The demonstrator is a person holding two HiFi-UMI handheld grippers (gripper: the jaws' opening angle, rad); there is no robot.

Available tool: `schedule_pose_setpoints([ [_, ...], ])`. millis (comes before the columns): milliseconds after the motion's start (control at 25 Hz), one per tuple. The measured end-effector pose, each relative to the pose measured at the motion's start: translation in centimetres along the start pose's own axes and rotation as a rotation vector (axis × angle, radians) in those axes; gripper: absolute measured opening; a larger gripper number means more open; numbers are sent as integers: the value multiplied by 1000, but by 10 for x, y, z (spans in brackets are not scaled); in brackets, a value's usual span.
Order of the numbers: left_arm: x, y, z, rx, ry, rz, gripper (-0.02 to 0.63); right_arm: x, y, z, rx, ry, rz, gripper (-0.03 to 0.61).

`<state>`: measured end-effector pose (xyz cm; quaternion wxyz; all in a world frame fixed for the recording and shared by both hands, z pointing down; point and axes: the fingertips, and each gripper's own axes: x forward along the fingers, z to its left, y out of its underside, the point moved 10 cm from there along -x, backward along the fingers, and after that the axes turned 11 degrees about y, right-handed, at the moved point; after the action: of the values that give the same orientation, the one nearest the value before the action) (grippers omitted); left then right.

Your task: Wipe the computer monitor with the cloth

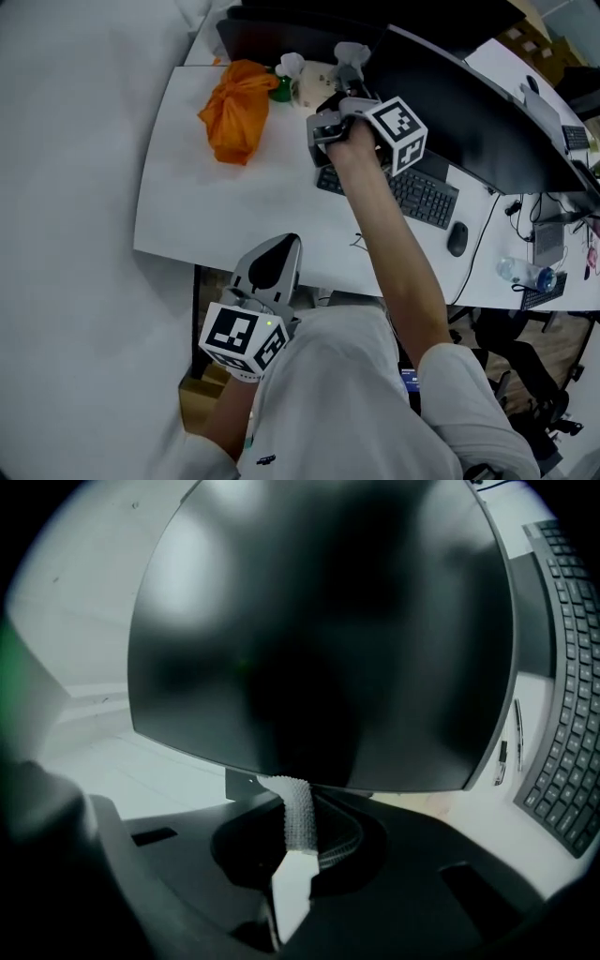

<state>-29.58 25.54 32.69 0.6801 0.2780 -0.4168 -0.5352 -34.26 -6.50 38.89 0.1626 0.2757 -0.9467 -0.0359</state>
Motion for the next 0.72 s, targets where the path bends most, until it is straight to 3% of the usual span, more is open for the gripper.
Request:
schedule_pose_setpoints([
  [280, 2, 13, 9, -30, -8, 45, 20, 10, 10, -43, 36, 54, 15, 26],
  [560, 6, 17, 15, -44, -27, 62, 20, 21, 15, -85, -24, 97, 55, 26],
  [720, 13, 20, 18, -56, -27, 83, 20, 26, 19, -101, -9, 126, 65, 26],
])
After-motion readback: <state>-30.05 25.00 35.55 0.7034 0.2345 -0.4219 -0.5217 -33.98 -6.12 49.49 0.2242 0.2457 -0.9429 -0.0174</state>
